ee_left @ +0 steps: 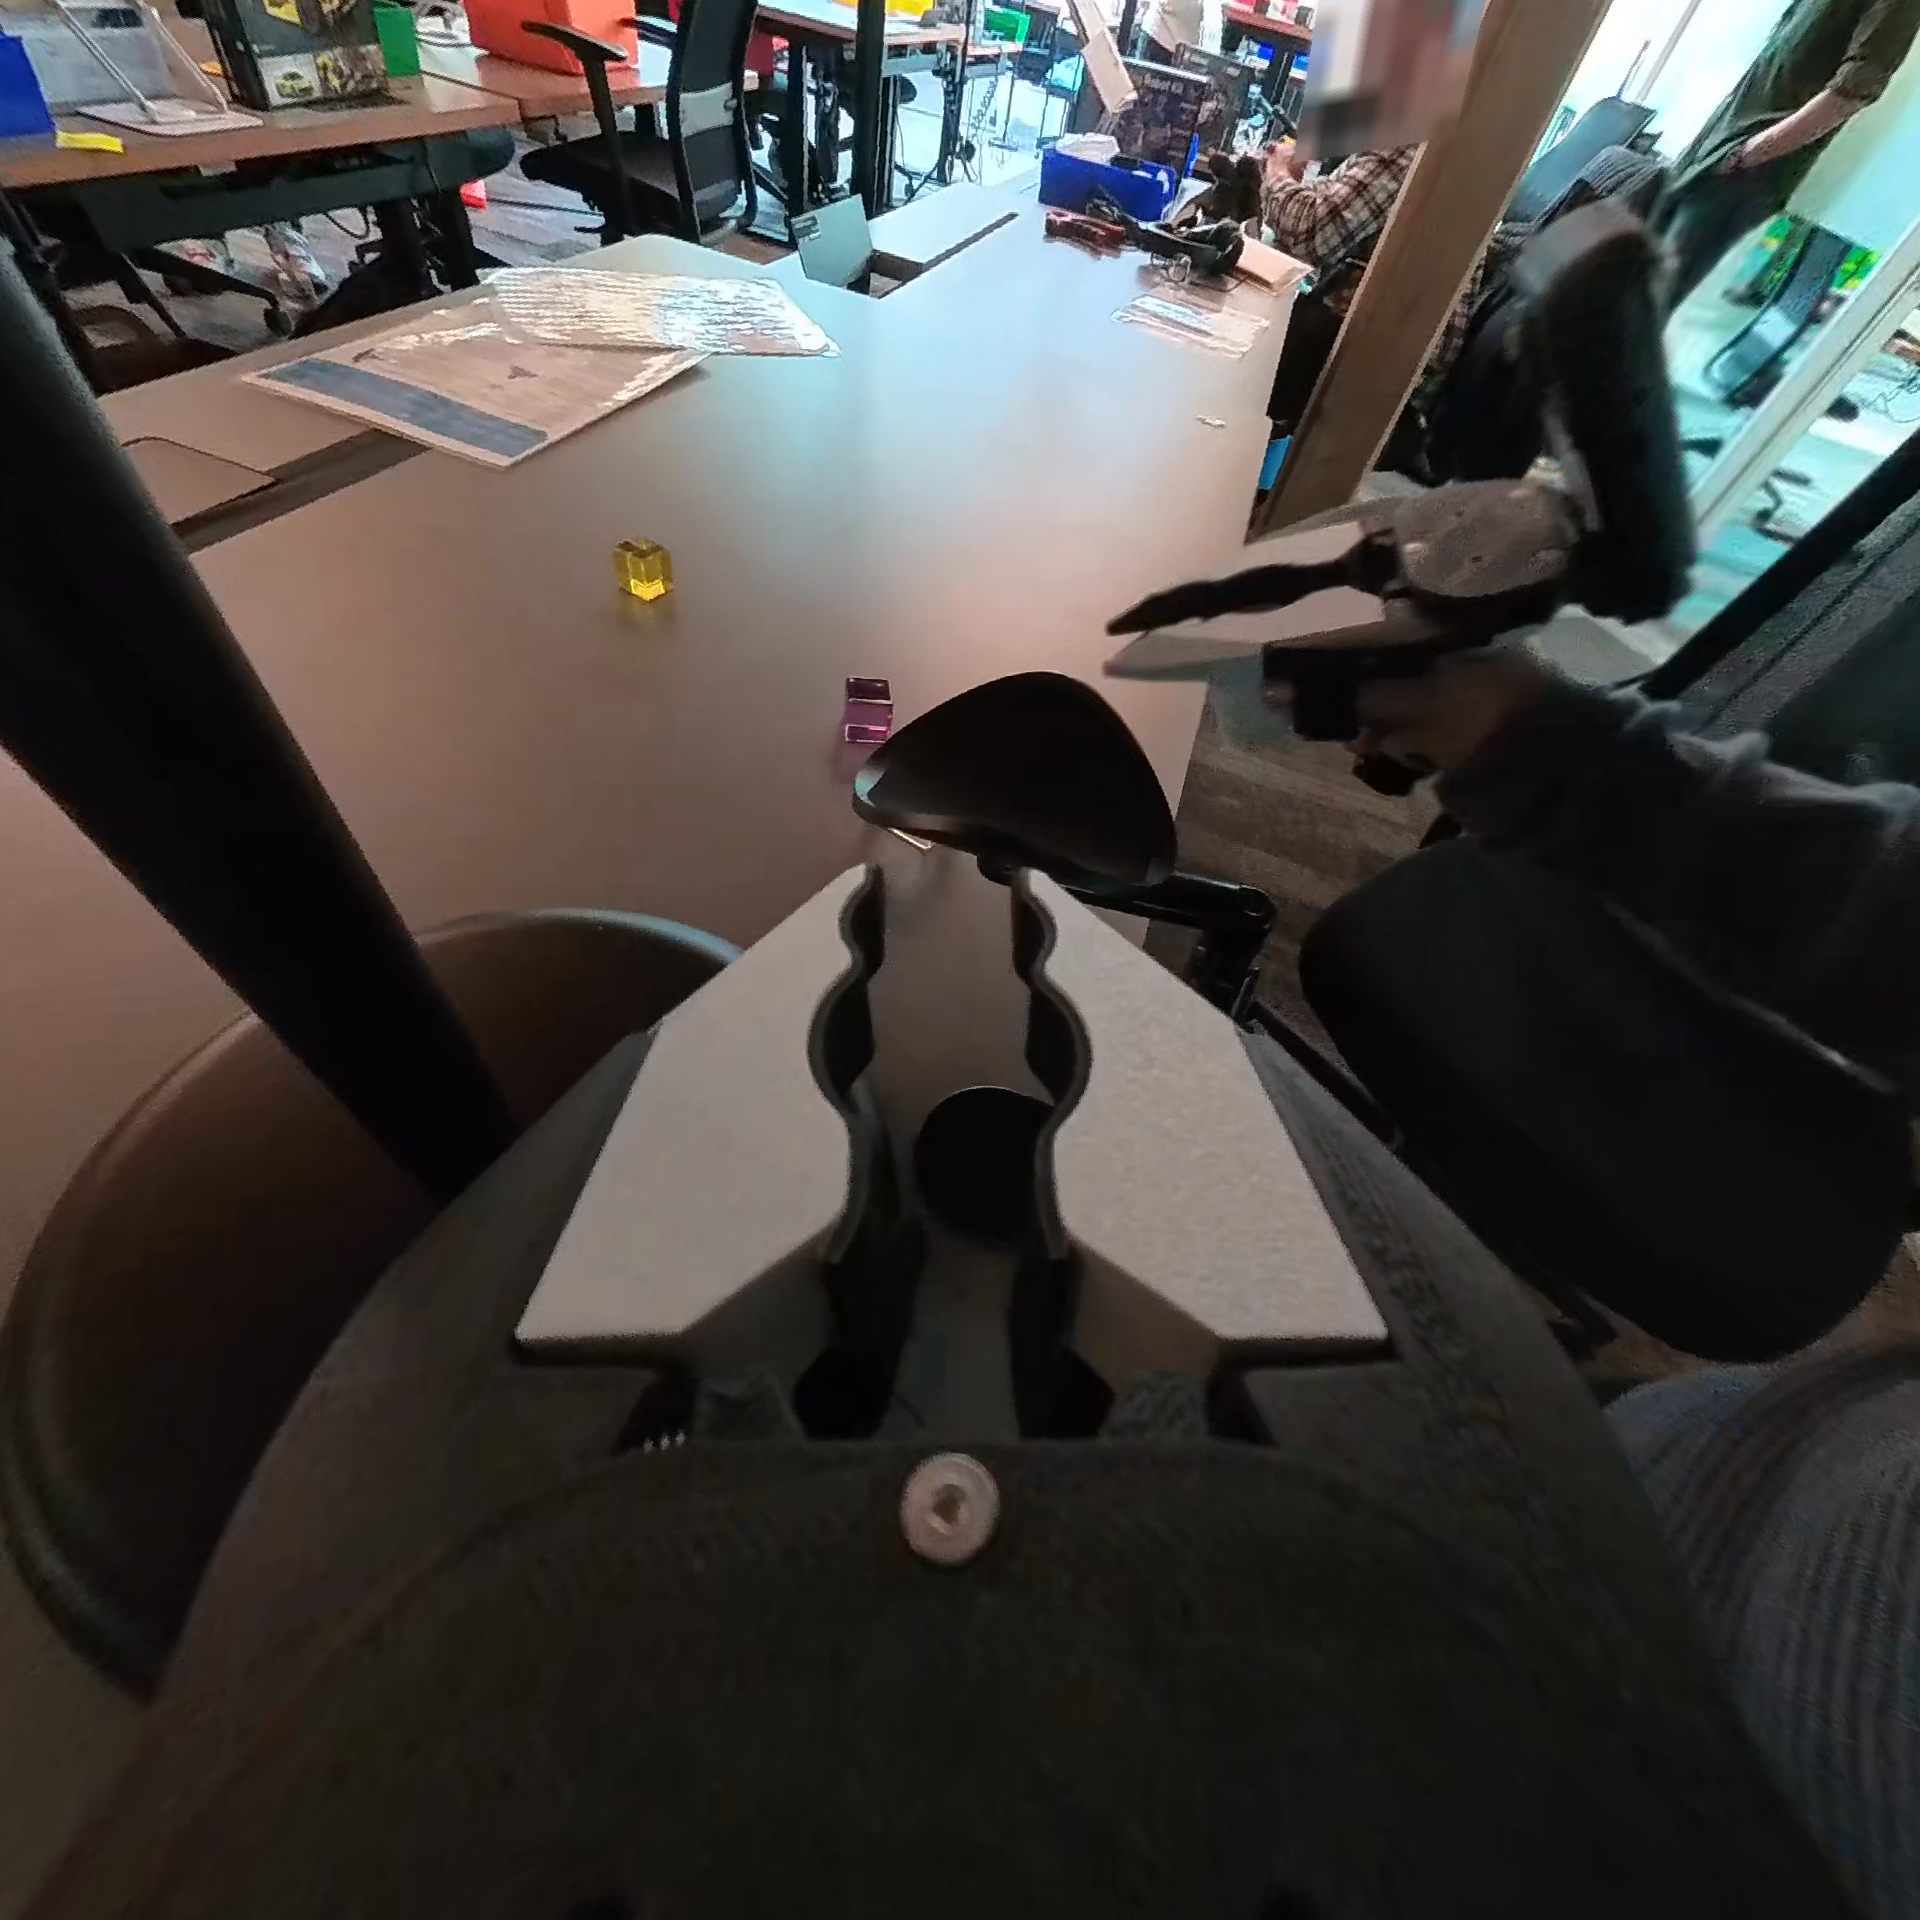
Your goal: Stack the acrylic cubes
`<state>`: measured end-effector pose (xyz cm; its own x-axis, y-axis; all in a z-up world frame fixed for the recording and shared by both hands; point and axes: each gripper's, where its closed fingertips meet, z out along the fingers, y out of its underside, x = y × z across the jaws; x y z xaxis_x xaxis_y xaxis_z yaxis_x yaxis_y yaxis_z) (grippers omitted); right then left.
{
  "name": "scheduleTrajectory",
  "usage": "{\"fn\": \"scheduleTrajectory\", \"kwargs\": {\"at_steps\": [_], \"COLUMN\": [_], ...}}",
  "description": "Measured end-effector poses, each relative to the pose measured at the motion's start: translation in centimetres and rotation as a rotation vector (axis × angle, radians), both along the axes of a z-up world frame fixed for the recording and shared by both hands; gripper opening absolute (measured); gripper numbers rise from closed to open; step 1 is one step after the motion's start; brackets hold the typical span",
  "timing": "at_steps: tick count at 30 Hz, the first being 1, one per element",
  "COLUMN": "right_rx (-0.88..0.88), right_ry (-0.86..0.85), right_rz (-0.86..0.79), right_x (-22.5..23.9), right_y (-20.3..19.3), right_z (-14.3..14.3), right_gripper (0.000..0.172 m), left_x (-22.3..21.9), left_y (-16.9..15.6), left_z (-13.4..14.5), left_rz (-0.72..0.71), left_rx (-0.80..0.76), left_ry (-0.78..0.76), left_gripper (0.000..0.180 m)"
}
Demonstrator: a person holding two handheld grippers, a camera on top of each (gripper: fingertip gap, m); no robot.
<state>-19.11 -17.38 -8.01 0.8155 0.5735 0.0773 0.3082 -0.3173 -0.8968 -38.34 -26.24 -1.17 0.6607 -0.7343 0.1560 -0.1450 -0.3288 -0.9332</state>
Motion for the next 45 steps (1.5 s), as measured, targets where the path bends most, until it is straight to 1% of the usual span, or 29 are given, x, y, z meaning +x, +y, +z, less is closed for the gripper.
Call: {"fn": "scheduleTrajectory", "kwargs": {"at_steps": [2,4,7,11,17,19,21,22,26,28,31,33,35,37,39,41,45], "right_rx": [-0.038,-0.050,-0.056,-0.121,-0.197,-0.225,-0.248,-0.256,-0.235,-0.209,-0.137,-0.089,-0.065,-0.068,-0.081,-0.095,-0.128], "right_ry": [-0.050,-0.130,-0.223,-0.267,-0.295,-0.307,-0.298,-0.289,-0.284,-0.254,-0.155,-0.079,-0.014,0.002,-0.039,-0.110,-0.202], "right_rz": [0.106,0.249,0.463,0.682,0.922,0.981,1.024,1.040,0.999,0.949,0.913,0.942,1.032,1.153,1.256,1.321,1.367], "right_x": [-0.2,-0.7,-1.7,-2.9,-4.8,-4.9,-4.9,-4.9,-4.1,-3.5,-3.3,-3.7,-4.7,-5.8,-6.8,-7.6,-8.5], "right_y": [0.9,1.5,2.2,3.3,4.1,4.1,4.1,4.0,5.3,6.3,6.9,6.2,4.2,1.4,-1.0,-2.5,-3.7], "right_z": [-1.8,-3.5,-5.2,-6.9,-8.8,-9.5,-9.7,-9.7,-9.2,-8.0,-4.1,-1.0,1.9,3.5,3.7,2.9,0.6], "right_gripper": [0.030,0.040,0.057,0.071,0.073,0.065,0.051,0.043,0.042,0.042,0.042,0.042,0.042,0.042,0.042,0.042,0.043], "left_x": [0.1,0.2,0.3,0.6,1.5,1.8,2.2,2.5,3.0,3.1,3.1,3.0,2.9,3.3,3.8,4.2,4.7], "left_y": [0.1,0.3,0.6,1.2,1.9,2.1,2.1,2.1,1.9,1.7,1.4,1.3,1.2,1.1,1.0,1.0,0.8], "left_z": [-0.2,-0.3,-0.4,-0.4,-0.8,-1.0,-1.2,-1.3,-1.6,-1.7,-1.9,-2.0,-2.5,-2.7,-2.7,-2.6,-2.6], "left_rz": [0.001,0.003,0.013,0.037,0.088,0.108,0.124,0.132,0.172,0.193,0.229,0.253,0.276,0.279,0.274,0.269,0.264], "left_rx": [-0.007,-0.011,-0.011,-0.005,-0.021,-0.027,-0.030,-0.030,-0.031,-0.028,-0.019,-0.014,-0.003,0.011,0.012,0.008,0.011], "left_ry": [0.002,0.009,0.020,0.026,0.028,0.032,0.030,0.029,0.023,0.013,0.004,0.001,0.043,0.071,0.067,0.056,0.051], "left_gripper": [0.025,0.028,0.031,0.034,0.039,0.039,0.040,0.041,0.042,0.042,0.042,0.042,0.042,0.042,0.042,0.042,0.042]}}
